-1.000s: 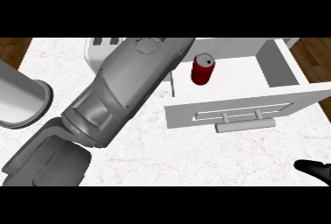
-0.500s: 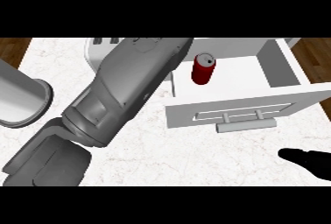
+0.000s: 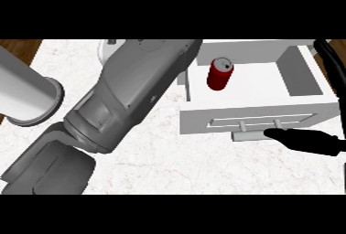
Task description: Pick up the can, place it into the drawer and close the drawer
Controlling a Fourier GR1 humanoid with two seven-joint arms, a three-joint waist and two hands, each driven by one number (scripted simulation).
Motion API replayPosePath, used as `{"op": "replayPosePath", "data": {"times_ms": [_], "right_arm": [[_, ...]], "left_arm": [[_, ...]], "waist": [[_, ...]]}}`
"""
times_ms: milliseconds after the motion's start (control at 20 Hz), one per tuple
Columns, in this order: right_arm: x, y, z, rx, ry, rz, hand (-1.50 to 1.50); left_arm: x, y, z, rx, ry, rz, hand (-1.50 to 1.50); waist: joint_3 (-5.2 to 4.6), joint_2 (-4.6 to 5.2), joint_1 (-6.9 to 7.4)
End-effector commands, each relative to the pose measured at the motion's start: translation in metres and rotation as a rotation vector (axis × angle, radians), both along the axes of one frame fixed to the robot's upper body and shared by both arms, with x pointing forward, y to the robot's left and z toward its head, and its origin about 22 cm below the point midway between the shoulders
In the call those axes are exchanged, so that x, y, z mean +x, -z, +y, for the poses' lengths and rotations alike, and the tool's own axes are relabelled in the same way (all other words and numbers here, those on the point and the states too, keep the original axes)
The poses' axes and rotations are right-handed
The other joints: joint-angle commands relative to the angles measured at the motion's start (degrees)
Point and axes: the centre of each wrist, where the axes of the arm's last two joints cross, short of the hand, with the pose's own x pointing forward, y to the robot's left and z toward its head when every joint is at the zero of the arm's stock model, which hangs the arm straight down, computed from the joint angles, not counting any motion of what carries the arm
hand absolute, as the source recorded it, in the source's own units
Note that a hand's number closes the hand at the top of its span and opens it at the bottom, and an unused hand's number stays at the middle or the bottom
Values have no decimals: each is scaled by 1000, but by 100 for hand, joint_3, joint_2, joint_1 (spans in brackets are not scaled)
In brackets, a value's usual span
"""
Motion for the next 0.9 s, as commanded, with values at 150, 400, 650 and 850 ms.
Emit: {"op": "replayPosePath", "data": {"times_ms": [150, 400, 650, 850], "right_arm": [[37, 46, 19, -205, 25, 40, -150], [74, 72, 33, -344, 54, 57, -150], [99, 94, 59, -368, 80, 33, -150], [119, 114, 75, -398, 100, 14, -150]], "left_arm": [[0, -7, -2, 39, -14, -4, -150], [3, 3, 3, 24, 14, 4, -150], [12, -9, 29, -10, 8, 18, -150], [4, -5, 14, -1, -13, 10, -150]], "waist": [[-1, -48, 206], [-3, -23, 307], [-9, -103, 441], [-7, -111, 453]]}}
